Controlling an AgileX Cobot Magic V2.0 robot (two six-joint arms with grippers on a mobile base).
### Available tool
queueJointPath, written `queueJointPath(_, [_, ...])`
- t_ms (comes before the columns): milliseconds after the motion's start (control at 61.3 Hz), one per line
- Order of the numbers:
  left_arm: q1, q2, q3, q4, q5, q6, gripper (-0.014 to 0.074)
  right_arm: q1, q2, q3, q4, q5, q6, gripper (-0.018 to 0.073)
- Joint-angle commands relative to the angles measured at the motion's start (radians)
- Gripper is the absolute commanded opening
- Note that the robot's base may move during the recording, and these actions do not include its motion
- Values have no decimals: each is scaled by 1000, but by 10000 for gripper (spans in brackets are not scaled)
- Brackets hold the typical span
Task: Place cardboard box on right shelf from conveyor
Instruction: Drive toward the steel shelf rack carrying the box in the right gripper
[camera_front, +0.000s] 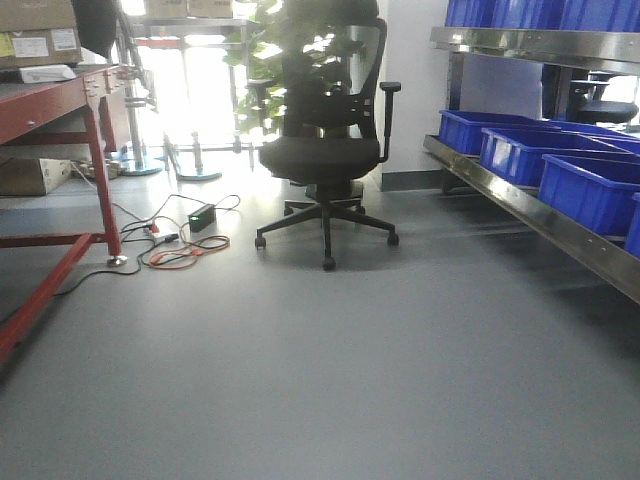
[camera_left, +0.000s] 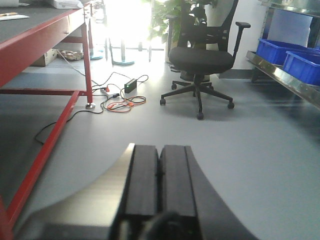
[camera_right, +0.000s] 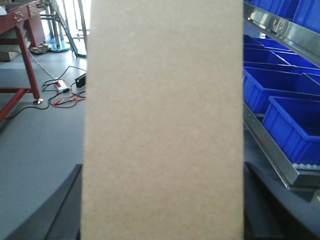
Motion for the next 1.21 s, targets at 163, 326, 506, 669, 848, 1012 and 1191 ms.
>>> queueJointPath(163, [0, -15, 10, -6, -85, 0, -116, -4, 16, -25, -20, -106, -6, 153])
queueJointPath(326, [0, -15, 10, -6, -85, 0, -116, -4, 16, -25, -20, -106, -6, 153])
queueJointPath(506, [0, -15, 10, -6, -85, 0, -116, -4, 16, -25, -20, -106, -6, 153])
queueJointPath(669, [0, -15, 10, -6, -85, 0, -116, -4, 16, -25, -20, -106, -6, 153])
queueJointPath(848, [0, -15, 10, -6, -85, 0, -116, -4, 16, -25, -20, -106, -6, 153])
queueJointPath(1012, [0, -15, 10, -6, -85, 0, -116, -4, 16, -25, -20, -106, -6, 153])
queueJointPath(1191, [0, -15, 10, -6, -85, 0, -116, -4, 16, -25, -20, -106, -6, 153])
